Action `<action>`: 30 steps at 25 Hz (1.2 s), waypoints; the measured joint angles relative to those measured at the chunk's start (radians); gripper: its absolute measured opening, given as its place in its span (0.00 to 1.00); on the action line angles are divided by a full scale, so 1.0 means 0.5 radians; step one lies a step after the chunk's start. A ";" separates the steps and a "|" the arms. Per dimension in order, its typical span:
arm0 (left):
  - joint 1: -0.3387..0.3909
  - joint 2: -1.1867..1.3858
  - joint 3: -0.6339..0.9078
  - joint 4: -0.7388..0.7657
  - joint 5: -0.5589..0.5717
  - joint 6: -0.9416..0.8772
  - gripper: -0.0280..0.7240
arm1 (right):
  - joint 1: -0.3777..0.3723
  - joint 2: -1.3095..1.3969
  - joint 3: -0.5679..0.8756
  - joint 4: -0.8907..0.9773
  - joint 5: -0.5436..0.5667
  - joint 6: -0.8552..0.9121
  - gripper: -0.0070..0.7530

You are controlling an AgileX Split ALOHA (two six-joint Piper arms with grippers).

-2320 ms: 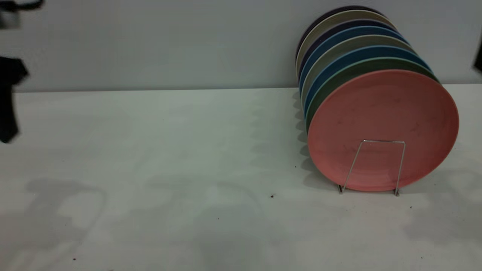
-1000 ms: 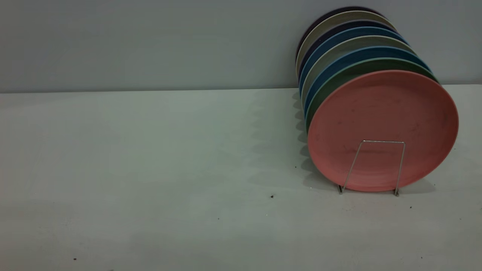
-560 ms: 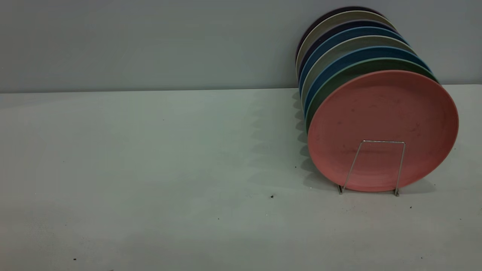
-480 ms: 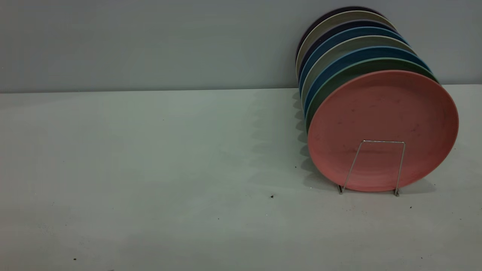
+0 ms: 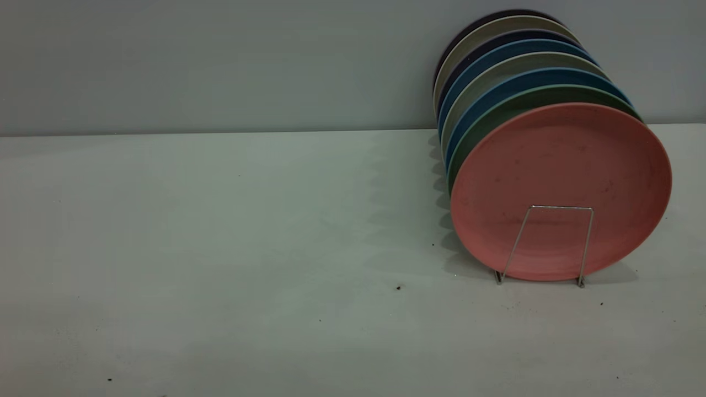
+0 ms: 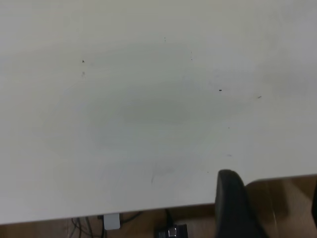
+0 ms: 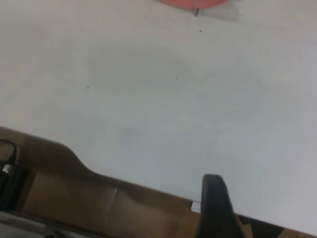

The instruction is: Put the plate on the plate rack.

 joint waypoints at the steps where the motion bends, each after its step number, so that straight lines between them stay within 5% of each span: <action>1: 0.000 0.000 0.000 0.000 0.000 0.000 0.59 | 0.000 0.000 0.000 0.000 0.000 0.000 0.68; 30: -0.007 -0.278 0.000 0.004 0.002 -0.003 0.59 | 0.000 -0.568 0.000 0.004 0.012 0.000 0.68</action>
